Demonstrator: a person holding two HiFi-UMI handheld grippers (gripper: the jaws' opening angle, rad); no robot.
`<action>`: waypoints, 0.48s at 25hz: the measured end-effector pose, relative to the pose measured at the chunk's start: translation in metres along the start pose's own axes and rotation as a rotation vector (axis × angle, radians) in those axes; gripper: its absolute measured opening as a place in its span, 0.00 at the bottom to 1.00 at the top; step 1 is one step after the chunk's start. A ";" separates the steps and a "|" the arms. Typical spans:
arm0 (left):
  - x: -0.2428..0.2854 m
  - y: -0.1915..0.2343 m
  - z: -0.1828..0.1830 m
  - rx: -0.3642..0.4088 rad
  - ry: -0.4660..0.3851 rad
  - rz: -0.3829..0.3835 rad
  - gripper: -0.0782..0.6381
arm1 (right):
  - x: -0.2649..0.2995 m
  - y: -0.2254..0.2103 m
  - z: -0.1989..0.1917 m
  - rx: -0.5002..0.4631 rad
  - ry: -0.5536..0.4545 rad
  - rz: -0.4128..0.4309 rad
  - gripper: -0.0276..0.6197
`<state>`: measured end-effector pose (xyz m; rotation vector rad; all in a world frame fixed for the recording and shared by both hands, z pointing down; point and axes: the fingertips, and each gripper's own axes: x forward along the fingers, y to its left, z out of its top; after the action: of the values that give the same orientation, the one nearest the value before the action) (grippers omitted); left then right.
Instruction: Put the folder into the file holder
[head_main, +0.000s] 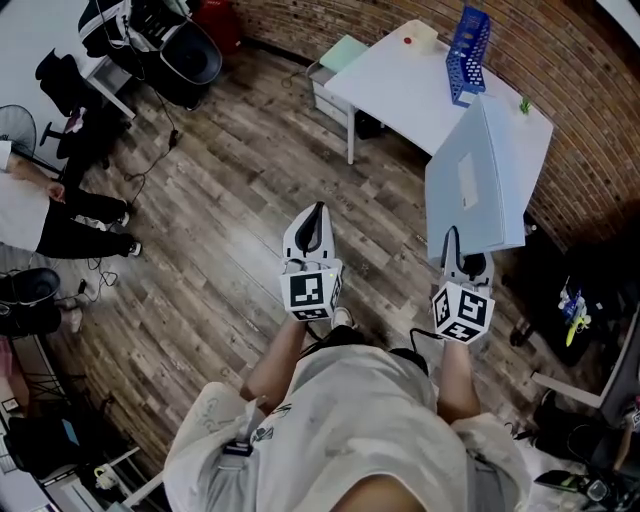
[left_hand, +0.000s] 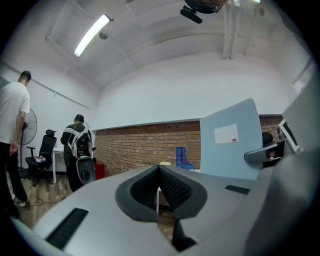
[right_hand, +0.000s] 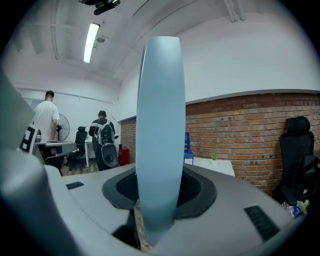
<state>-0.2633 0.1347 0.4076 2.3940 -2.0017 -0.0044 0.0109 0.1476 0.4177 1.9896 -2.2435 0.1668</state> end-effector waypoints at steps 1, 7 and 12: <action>0.004 0.002 0.001 0.003 -0.006 -0.006 0.13 | 0.005 0.002 0.001 -0.002 -0.001 0.000 0.31; 0.021 0.021 0.007 0.004 -0.017 -0.023 0.13 | 0.024 0.020 0.011 -0.008 -0.021 -0.003 0.31; 0.036 0.020 -0.004 0.002 0.018 -0.052 0.13 | 0.032 0.023 0.017 -0.030 -0.032 -0.011 0.31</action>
<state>-0.2761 0.0955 0.4123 2.4372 -1.9329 0.0185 -0.0164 0.1159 0.4068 2.0031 -2.2401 0.0993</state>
